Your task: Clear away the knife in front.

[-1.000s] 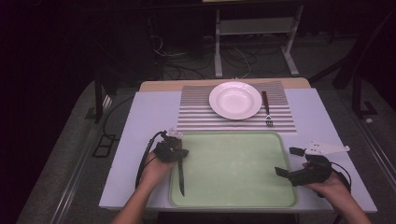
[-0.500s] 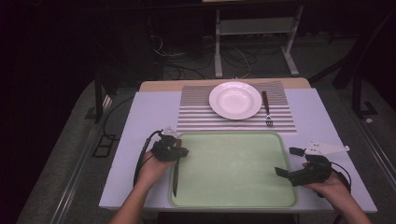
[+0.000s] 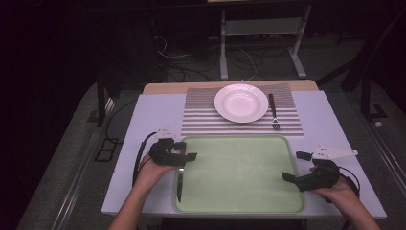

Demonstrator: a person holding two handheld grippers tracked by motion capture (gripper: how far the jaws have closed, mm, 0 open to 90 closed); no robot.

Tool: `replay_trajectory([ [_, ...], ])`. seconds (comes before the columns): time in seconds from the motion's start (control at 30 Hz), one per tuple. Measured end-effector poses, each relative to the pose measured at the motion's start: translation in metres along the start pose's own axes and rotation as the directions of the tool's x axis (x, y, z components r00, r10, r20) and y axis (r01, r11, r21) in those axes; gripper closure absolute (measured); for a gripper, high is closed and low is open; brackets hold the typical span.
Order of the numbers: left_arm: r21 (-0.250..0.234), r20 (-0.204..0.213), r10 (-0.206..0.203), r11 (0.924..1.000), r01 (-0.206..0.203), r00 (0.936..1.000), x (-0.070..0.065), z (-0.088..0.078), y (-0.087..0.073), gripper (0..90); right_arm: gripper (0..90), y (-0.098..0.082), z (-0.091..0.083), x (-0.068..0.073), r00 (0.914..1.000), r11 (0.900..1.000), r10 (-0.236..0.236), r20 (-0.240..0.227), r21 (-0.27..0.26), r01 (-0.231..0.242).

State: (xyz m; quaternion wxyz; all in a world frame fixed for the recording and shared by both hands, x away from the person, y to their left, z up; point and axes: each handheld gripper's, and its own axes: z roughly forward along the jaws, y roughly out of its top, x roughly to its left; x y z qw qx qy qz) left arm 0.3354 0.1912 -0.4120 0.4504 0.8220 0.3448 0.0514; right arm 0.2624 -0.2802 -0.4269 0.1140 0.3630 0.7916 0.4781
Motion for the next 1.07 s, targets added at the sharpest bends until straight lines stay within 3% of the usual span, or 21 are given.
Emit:
replay_trajectory([
  [0.07,-0.018,0.013,0.006,0.9998,-0.005,0.9999,0.001,-0.005,-0.002,23.1,0.0,0.000,0.000,0.000,1.0000,1.000,-0.001,-0.001,0.001,0.001],
  [0.1,-0.032,0.006,0.011,0.9994,-0.011,0.9999,0.002,-0.009,-0.004,16.7,0.0,0.000,0.000,0.000,1.0000,1.000,0.000,-0.002,0.002,0.000],
  [0.2,-0.045,-0.003,0.018,0.9988,-0.018,0.9998,0.003,-0.014,-0.007,12.8,0.0,0.000,0.000,0.000,1.0000,1.000,-0.001,-0.003,0.002,0.001],
  [0.3,-0.064,-0.010,0.046,0.9968,-0.047,0.9989,0.003,-0.020,-0.012,1.8,0.0,0.000,0.000,0.001,1.0000,1.000,-0.001,-0.002,0.002,0.001],
  [0.37,-0.065,-0.010,0.076,0.9949,-0.077,0.9970,0.002,-0.025,-0.017,0.0,0.0,0.000,0.000,0.000,1.0000,1.000,-0.002,-0.001,0.000,0.002],
  [0.67,-0.071,-0.023,0.089,0.9934,-0.090,0.9958,-0.001,-0.029,-0.029,0.0,0.0,0.000,0.000,0.001,1.0000,1.000,-0.004,-0.002,0.001,0.004],
  [1.07,-0.069,-0.023,0.082,0.9941,-0.083,0.9964,0.000,-0.028,-0.029,0.0,0.0,-0.001,0.000,0.001,1.0000,1.000,-0.006,-0.002,-0.001,0.006],
])
